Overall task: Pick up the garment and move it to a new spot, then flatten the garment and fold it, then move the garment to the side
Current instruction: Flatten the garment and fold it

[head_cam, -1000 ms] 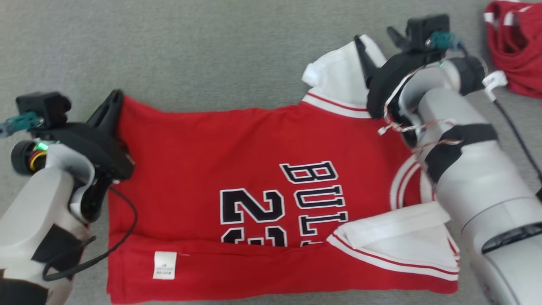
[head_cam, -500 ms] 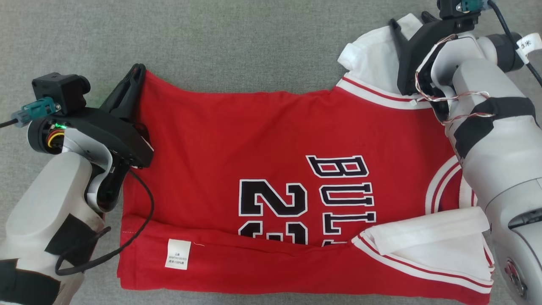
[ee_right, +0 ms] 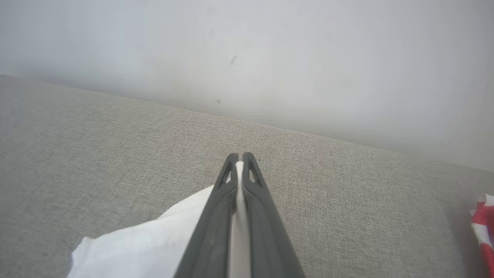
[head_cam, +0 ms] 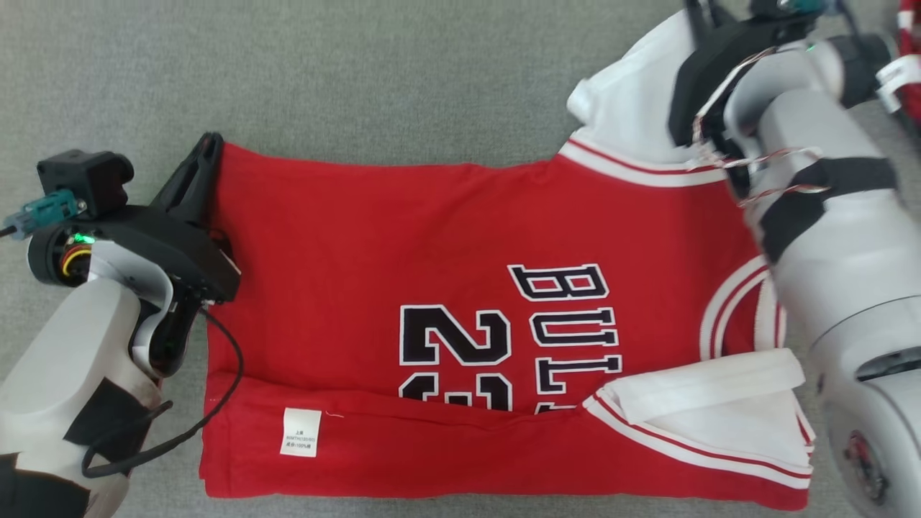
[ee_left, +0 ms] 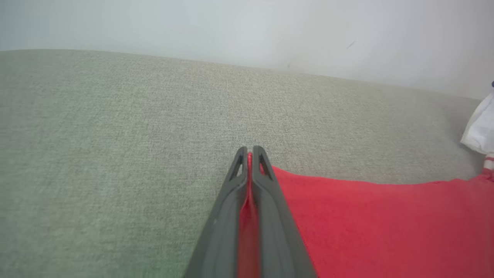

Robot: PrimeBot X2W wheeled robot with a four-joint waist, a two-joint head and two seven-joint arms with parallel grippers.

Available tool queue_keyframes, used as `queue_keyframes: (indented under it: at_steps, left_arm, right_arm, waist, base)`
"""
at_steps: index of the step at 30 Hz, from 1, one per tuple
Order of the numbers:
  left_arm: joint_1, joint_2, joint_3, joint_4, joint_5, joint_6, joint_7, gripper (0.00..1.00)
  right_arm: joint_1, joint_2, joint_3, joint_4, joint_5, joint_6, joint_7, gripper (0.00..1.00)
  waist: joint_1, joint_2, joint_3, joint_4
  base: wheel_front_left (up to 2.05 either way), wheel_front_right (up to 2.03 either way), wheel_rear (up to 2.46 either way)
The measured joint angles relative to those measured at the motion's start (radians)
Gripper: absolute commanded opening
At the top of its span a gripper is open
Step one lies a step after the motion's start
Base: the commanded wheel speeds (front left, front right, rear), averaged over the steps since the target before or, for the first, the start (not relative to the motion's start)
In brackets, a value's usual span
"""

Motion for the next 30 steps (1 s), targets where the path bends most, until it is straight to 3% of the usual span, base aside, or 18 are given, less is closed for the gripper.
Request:
queue_keyframes:
  at_steps: [13, 18, 23, 30]
  left_arm:
    - [0.093, 0.022, 0.002, 0.034, -0.01, 0.017, -0.034, 0.0]
    - [0.137, 0.028, 0.002, 0.033, -0.017, 0.024, -0.042, 0.0]
    - [0.174, 0.031, -0.001, 0.034, -0.022, 0.032, -0.045, 0.0]
    - [0.205, 0.034, -0.005, 0.032, -0.03, 0.039, -0.053, 0.0]
  right_arm:
    - [0.172, 0.055, 0.015, -0.058, 0.098, 0.0, -0.177, 0.0]
    - [0.318, 0.052, 0.072, -0.198, 0.199, 0.0, -0.193, 0.0]
    - [0.5, 0.006, 0.117, -0.406, 0.302, 0.0, -0.195, 0.0]
    - [0.722, -0.04, 0.121, -0.613, 0.383, 0.0, -0.195, 0.0]
  waist:
    - [-0.0001, -0.0001, -0.101, -0.06]
    - [-0.0002, -0.0001, -0.139, -0.079]
    - [-0.0002, -0.0001, -0.173, -0.091]
    - [-0.0002, -0.0001, -0.205, -0.099]
  base:
    - [0.0, 0.0, 0.0]
    - [0.0, 0.0, 0.0]
    - [0.0, 0.0, 0.0]
    - [0.0, 0.0, 0.0]
